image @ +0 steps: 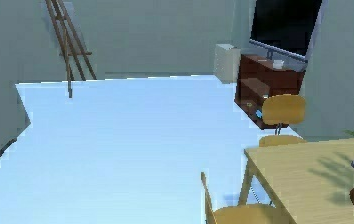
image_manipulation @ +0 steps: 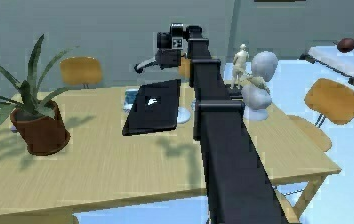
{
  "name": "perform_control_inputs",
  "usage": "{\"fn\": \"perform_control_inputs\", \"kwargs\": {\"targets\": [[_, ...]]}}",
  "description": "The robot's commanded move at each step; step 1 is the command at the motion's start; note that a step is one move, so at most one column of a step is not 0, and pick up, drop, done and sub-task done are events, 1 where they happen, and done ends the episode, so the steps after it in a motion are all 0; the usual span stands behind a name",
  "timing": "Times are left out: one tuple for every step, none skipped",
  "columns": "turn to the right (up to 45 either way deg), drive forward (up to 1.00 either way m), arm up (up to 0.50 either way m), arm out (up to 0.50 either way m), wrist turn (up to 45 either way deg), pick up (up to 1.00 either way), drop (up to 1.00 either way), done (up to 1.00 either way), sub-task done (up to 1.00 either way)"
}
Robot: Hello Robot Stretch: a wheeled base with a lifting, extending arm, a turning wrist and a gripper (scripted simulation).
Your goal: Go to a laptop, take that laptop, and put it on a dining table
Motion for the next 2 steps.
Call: {"fn": "perform_control_inputs", "kwargs": {"targets": [[0.0, 0.0, 0.0, -0.08, 0.0, 0.0, 0.0, 0.0, 0.0], [0.0, 0.0, 0.0, 0.0, 0.0, 0.0, 0.0, 1.0, 0.0]]}}
